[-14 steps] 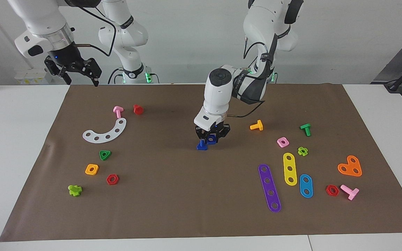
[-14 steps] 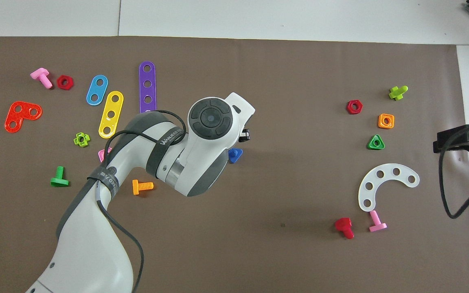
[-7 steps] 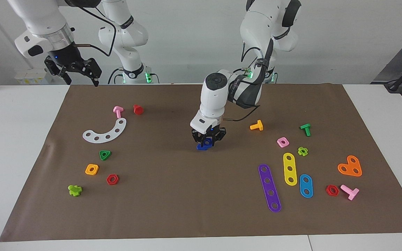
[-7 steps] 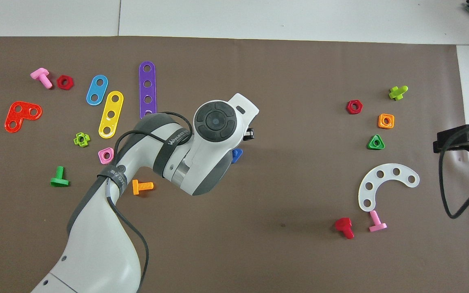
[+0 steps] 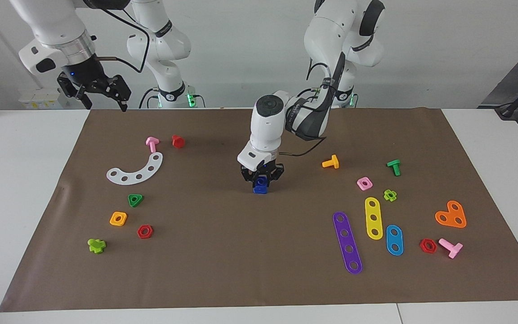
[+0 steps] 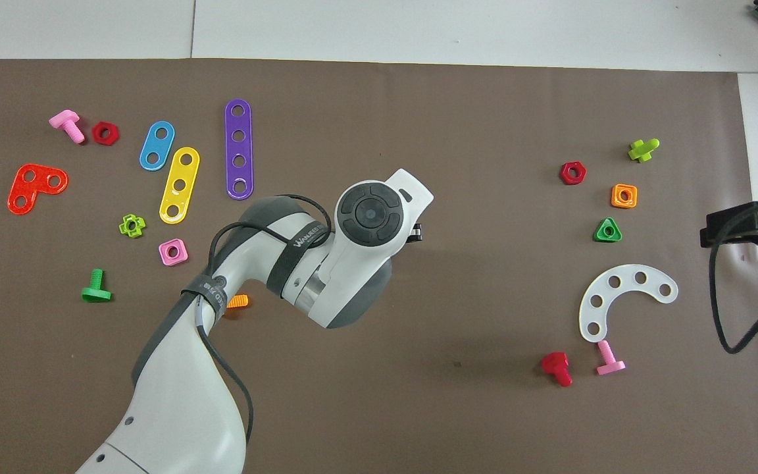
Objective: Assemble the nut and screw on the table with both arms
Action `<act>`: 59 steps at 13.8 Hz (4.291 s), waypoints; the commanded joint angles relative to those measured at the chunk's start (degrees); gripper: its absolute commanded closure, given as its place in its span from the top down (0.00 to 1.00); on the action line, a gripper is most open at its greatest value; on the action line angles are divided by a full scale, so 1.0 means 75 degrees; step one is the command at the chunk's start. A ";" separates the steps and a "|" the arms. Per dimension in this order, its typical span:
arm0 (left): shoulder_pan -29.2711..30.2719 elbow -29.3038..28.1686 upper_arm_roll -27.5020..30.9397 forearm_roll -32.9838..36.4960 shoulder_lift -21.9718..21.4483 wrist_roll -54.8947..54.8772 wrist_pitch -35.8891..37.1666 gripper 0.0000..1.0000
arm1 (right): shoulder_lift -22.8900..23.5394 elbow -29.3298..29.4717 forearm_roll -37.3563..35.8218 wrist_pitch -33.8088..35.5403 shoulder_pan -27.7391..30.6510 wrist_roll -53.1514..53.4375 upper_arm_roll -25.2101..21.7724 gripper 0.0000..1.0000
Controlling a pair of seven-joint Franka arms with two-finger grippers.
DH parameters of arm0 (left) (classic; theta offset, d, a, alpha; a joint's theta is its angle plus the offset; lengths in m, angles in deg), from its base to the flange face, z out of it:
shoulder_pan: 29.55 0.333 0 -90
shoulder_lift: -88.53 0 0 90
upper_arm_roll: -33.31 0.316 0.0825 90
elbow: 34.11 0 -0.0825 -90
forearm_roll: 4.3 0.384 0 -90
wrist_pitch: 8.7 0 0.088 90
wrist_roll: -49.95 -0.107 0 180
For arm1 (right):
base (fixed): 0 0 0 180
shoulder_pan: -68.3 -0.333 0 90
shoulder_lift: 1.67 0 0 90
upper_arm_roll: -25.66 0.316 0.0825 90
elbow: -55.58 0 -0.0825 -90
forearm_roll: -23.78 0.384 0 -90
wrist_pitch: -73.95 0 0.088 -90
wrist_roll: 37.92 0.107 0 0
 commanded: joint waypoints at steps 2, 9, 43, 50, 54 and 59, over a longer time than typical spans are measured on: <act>-0.0137 -0.0303 0.0138 0.0095 -0.0118 0.0153 -0.0078 0.00 | -0.0060 0.0003 0.0088 0.0018 0.0042 -0.0154 0.0019 1.00; -0.0137 -0.0444 0.0138 0.0106 -0.0177 0.0153 -0.0124 0.45 | -0.0049 0.0003 0.0088 0.0018 0.0042 -0.0154 0.0019 1.00; 0.4714 0.0220 0.0209 0.0013 -0.3541 -0.5868 0.3786 1.00 | -0.0060 0.0003 0.0088 0.0018 0.0042 -0.0154 0.0019 1.00; 0.4995 0.1303 0.0221 -0.0046 -0.3527 -0.5917 0.5301 1.00 | -0.0060 -0.0009 0.0088 0.0018 0.0042 -0.0154 0.0019 1.00; 0.4995 0.0916 0.0174 -0.0046 -0.3786 -0.5917 0.5407 1.00 | -0.0060 0.0003 0.0088 0.0018 0.0042 -0.0154 0.0019 1.00; 0.4995 0.0811 0.0174 -0.0057 -0.3844 -0.5929 0.5407 1.00 | -0.0060 0.0003 0.0088 0.0018 0.0042 -0.0154 0.0019 1.00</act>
